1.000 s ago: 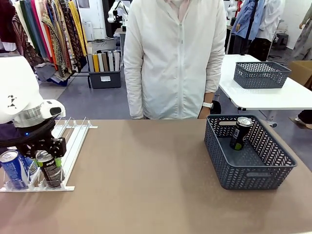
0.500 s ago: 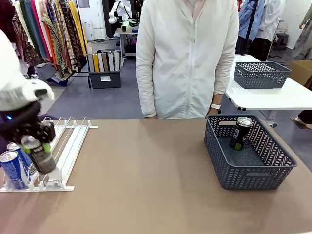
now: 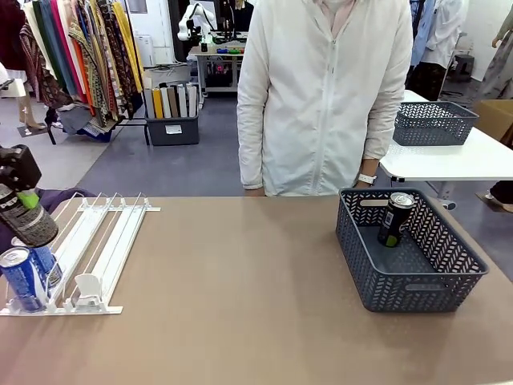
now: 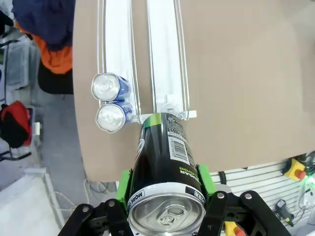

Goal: Retrieve and store the cans from the dispenser.
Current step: Pick up the last remaining can from one row of the Automatic Can Dispenser and place it in the middle of the table.

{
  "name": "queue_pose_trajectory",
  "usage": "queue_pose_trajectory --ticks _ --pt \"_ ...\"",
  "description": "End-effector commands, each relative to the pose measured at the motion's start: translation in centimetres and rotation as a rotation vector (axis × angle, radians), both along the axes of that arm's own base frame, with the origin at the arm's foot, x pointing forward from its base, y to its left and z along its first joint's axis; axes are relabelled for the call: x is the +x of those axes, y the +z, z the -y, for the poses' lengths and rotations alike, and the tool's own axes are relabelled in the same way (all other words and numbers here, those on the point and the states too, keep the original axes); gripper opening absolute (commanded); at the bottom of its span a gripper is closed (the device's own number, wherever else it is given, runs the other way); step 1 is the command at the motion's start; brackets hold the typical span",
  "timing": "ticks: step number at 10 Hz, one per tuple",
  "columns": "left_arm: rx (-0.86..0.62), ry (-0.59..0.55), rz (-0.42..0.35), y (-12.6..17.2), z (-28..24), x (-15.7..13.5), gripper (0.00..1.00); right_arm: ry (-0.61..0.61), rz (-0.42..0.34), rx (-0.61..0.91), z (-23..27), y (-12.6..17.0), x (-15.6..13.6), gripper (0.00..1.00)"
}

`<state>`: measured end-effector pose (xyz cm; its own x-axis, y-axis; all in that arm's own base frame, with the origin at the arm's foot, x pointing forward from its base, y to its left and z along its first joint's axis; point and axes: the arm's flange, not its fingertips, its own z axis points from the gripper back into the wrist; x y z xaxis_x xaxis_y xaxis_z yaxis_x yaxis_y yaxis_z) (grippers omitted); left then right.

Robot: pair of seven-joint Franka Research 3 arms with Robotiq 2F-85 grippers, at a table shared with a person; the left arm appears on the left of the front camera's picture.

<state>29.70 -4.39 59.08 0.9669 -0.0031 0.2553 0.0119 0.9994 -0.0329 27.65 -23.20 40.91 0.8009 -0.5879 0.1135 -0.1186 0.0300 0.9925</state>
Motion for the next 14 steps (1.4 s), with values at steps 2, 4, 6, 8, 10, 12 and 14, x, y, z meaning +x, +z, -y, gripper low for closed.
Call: queue_pose_trajectory --ticks 2,4,6,8,10,12,14 --pt "0.012 -0.007 -0.017 -0.3 0.4 0.7 0.0 0.012 -0.006 0.0 0.0 0.4 -0.2 1.0" --pt "0.004 -0.003 -0.022 -0.7 0.2 0.5 0.0 0.012 -0.006 0.0 0.0 0.4 -0.2 1.0" --pt "-0.089 -0.107 0.009 -1.5 3.5 2.1 0.0 0.012 -0.006 0.0 0.0 0.4 -0.2 1.0" --pt "-0.132 -0.236 0.055 -1.4 12.4 6.0 0.0 0.012 -0.006 0.0 0.0 0.4 -0.2 1.0" --pt "-0.13 -0.324 0.03 -3.5 22.4 9.3 0.0 0.012 -0.006 0.0 0.0 0.4 -0.2 1.0" --pt "0.009 -0.556 -0.051 -8.6 32.6 11.8 0.0 0.012 -0.006 0.0 0.0 0.4 -0.2 1.0" --pt "0.097 -0.603 -0.086 -12.4 37.2 13.4 0.0 0.012 -0.006 0.0 0.0 0.4 -0.2 1.0"
